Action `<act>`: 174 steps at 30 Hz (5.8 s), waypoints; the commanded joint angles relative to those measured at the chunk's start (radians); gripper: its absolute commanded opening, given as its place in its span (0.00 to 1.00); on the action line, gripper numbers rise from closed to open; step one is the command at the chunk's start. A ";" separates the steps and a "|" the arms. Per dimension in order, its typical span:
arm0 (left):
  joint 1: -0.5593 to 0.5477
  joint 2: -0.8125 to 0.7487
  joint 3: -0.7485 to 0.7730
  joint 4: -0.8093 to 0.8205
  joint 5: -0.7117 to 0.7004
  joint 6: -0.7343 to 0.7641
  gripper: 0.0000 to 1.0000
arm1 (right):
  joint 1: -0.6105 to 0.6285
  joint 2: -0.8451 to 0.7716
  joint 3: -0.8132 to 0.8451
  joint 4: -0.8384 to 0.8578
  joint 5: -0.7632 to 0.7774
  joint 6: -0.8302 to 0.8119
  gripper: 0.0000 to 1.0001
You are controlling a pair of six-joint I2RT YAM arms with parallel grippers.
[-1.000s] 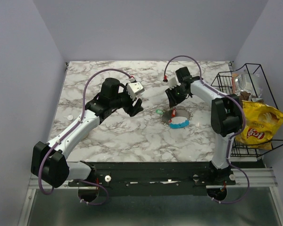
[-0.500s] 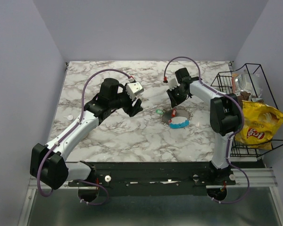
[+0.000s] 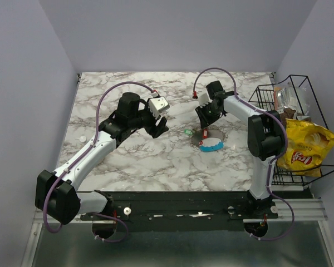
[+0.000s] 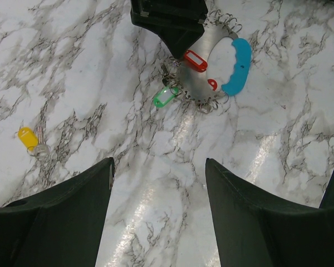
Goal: Remove the keys from the keyring
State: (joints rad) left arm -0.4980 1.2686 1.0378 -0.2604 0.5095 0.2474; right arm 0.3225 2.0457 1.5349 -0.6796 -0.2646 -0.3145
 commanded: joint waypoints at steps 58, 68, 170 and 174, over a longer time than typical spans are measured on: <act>-0.229 0.230 0.346 0.018 -0.091 -0.161 0.99 | 0.027 -0.693 0.001 -0.132 -0.429 0.023 0.01; -0.229 0.230 0.410 -0.028 -0.087 -0.123 0.99 | 0.027 -0.729 -0.030 -0.146 -0.499 -0.014 0.01; -0.373 0.018 0.307 -0.995 0.155 1.523 0.00 | 0.286 -0.630 -0.101 -0.828 -0.957 -0.939 0.60; -0.375 0.041 0.355 -0.950 0.121 1.478 0.00 | 0.368 -0.653 -0.171 -0.665 -0.918 -0.780 0.59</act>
State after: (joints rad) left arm -0.8661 1.2938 1.3231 -1.2514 0.6609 1.6905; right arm 0.6327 1.4044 1.4124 -1.3201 -1.1809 -1.1957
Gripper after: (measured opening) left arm 0.227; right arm 0.597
